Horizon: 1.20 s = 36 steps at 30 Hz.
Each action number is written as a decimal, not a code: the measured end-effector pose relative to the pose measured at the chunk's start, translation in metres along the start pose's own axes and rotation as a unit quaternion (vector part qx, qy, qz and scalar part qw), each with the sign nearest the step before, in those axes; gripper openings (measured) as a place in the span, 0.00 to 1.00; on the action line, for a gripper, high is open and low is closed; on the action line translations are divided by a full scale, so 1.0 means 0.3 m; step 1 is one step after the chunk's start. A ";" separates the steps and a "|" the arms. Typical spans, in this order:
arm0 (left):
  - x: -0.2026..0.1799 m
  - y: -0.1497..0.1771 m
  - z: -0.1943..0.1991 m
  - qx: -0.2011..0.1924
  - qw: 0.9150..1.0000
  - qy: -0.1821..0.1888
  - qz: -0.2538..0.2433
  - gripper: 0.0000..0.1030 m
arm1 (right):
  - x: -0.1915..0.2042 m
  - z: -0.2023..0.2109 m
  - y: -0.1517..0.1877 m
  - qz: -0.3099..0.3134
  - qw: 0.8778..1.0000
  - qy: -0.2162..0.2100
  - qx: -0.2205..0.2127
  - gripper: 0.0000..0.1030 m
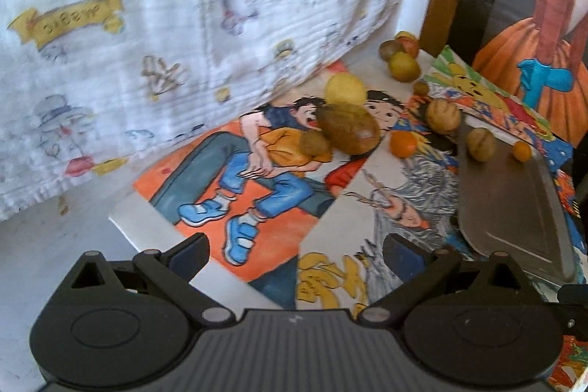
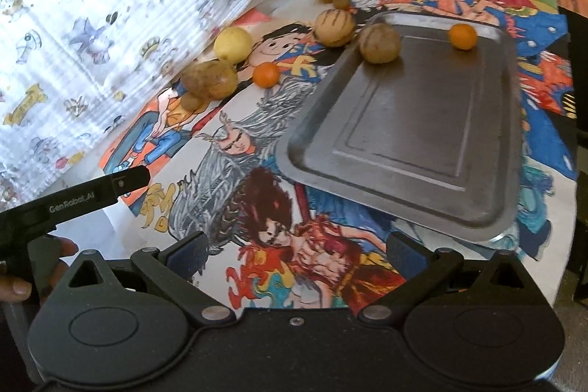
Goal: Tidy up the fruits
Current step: 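Move both open tools back from the tray toward the fruit cluster, then grasp a small brown fruit with the left tool while the right tool grasps another orange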
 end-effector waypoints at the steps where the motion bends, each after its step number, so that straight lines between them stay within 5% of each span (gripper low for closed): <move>1: 0.007 -0.003 -0.006 0.001 1.000 -0.002 0.003 0.99 | 0.009 -0.007 -0.006 0.004 1.000 -0.002 0.001 0.99; 10: 0.083 -0.063 -0.013 -0.043 0.997 0.002 0.059 0.99 | 0.164 0.009 -0.182 0.104 0.992 -0.036 -0.058 0.99; 18: 0.067 -0.120 -0.051 -0.084 0.996 -0.020 -0.026 0.99 | 0.249 -0.010 -0.348 0.250 0.958 -0.039 -0.133 0.99; 29: 0.017 -0.159 -0.226 -0.057 0.991 -0.021 -0.121 0.99 | 0.200 -0.284 -0.393 0.279 0.957 -0.007 -0.076 0.98; 36: -0.001 -0.162 -0.310 -0.053 0.987 -0.003 -0.149 0.96 | 0.183 -0.398 -0.397 0.282 0.957 -0.018 -0.062 0.86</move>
Point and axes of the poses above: each gripper's, at about its wrist camera, not at the fingertips, and z roughly against the way its jaws point, x to its left, y to its underside, the point moved 4 cm from there along -z, roughly the way its jaws point, and after that the axes turned 4 degrees about -z, right-handed, at the moved point
